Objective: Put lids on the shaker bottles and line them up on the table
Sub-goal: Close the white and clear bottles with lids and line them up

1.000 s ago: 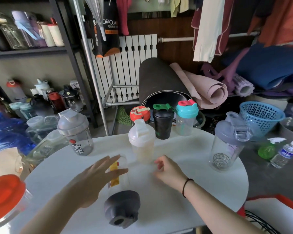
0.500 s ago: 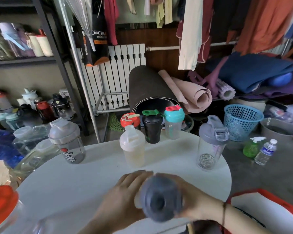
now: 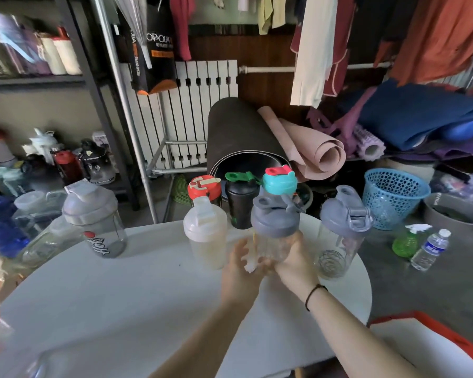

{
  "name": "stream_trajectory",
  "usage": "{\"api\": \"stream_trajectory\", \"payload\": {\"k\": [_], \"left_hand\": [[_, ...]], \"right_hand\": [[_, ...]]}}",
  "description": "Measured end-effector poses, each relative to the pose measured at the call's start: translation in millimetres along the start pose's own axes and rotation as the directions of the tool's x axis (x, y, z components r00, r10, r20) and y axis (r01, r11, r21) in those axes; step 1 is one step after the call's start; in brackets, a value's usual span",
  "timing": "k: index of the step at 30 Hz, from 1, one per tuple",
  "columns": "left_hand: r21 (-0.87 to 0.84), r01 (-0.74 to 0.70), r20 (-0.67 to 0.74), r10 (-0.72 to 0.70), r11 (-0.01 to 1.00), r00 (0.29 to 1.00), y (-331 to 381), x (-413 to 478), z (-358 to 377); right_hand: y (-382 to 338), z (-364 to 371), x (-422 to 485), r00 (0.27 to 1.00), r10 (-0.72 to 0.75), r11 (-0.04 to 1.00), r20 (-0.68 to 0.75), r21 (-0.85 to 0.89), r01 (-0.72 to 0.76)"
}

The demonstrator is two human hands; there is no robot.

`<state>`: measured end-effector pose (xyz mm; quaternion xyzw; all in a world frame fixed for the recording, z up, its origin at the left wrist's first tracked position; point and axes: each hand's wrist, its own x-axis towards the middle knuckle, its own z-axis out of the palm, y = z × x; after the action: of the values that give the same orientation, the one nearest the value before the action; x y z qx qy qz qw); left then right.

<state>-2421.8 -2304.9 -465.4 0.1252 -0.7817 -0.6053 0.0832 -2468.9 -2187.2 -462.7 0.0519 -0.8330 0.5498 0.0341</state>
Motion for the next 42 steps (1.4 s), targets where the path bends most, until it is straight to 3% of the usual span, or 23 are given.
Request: {"api": "stream_trajectory", "payload": {"k": [3, 5, 11, 24, 29, 42], "left_hand": [[-0.027, 0.153, -0.32, -0.154, 0.988, 0.935, -29, -16, -26], [-0.053, 0.208, -0.428, -0.21, 0.977, 0.879, -36, -14, -45], [0.051, 0.083, -0.222, -0.07, 0.995, 0.973, -48, 35, -67], [0.111, 0.088, -0.256, -0.057, 0.99, 0.965, -64, 59, -60], [0.123, 0.116, -0.174, -0.093, 0.986, 0.98, -63, 62, -69], [0.289, 0.18, -0.066, -0.168, 0.94, 0.984, -60, 15, -93]], "right_hand": [[3, 4, 12, 1.0, 0.005, 1.0, -0.007, -0.026, -0.005], [5, 8, 19, 1.0, 0.028, 1.0, -0.002, -0.004, -0.028], [10, 18, 39, 0.996, 0.083, 0.997, 0.029, -0.006, -0.083], [22, 27, 58, 0.989, 0.089, 0.996, 0.121, 0.015, -0.092], [34, 30, 47, 0.978, 0.139, 0.99, 0.157, -0.026, -0.136], [48, -2, -10, 0.938, 0.276, 0.949, 0.21, 0.097, -0.301]]}}
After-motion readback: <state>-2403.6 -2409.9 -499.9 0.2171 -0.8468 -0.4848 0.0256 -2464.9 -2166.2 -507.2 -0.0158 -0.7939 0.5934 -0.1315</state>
